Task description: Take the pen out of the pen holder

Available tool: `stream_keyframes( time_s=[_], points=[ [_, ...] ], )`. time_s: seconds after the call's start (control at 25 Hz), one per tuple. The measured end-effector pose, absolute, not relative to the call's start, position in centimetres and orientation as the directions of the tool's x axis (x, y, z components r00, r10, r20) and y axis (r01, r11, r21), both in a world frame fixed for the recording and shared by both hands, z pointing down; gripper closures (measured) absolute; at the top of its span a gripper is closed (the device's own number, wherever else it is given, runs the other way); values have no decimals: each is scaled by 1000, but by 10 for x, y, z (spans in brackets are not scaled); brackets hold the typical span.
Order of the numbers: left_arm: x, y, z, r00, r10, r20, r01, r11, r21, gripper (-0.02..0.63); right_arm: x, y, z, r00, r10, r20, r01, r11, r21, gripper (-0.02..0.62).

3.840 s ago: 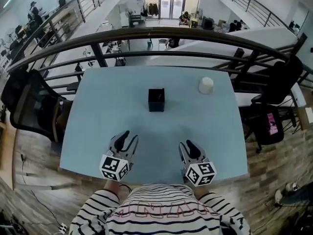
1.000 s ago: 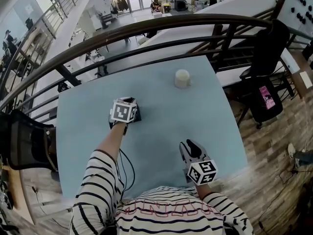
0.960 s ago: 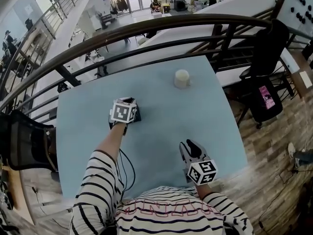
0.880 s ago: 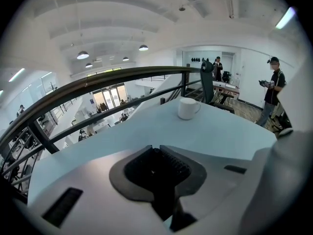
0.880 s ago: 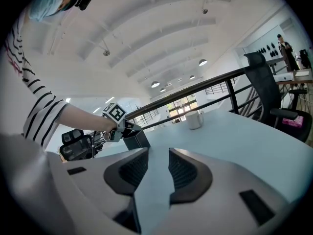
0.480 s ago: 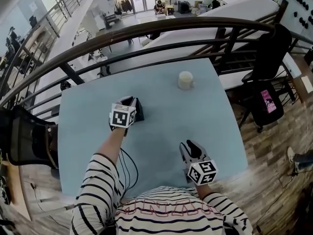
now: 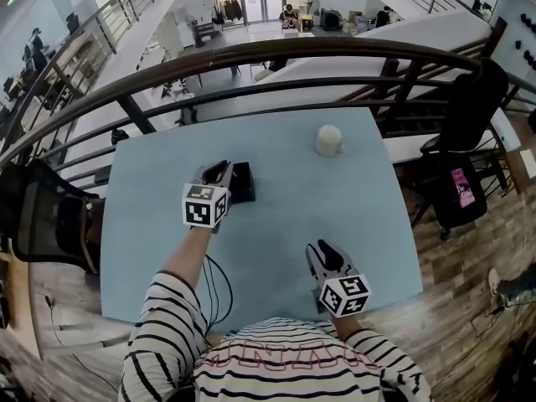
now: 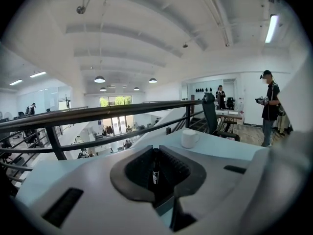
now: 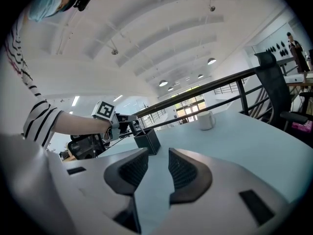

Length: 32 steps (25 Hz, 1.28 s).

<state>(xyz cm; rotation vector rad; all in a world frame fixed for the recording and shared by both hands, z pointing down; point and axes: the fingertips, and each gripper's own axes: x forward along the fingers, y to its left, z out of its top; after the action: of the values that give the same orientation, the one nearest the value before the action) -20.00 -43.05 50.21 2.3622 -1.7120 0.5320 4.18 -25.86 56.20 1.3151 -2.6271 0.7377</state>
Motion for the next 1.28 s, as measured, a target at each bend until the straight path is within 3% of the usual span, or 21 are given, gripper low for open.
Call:
stream_keyframes(
  time_s=[0.68,1.28],
  points=[
    [-220,-302,456,288,-935,206,-949,-307,-66,551,3,-198,550,-660,-689,298,-747,564,-351,459],
    [-233,-181,469,278,-945,174,-959,-283,-4,551,-15,-139,545,-657,-695,291,-752,582,-309,475]
  ],
)
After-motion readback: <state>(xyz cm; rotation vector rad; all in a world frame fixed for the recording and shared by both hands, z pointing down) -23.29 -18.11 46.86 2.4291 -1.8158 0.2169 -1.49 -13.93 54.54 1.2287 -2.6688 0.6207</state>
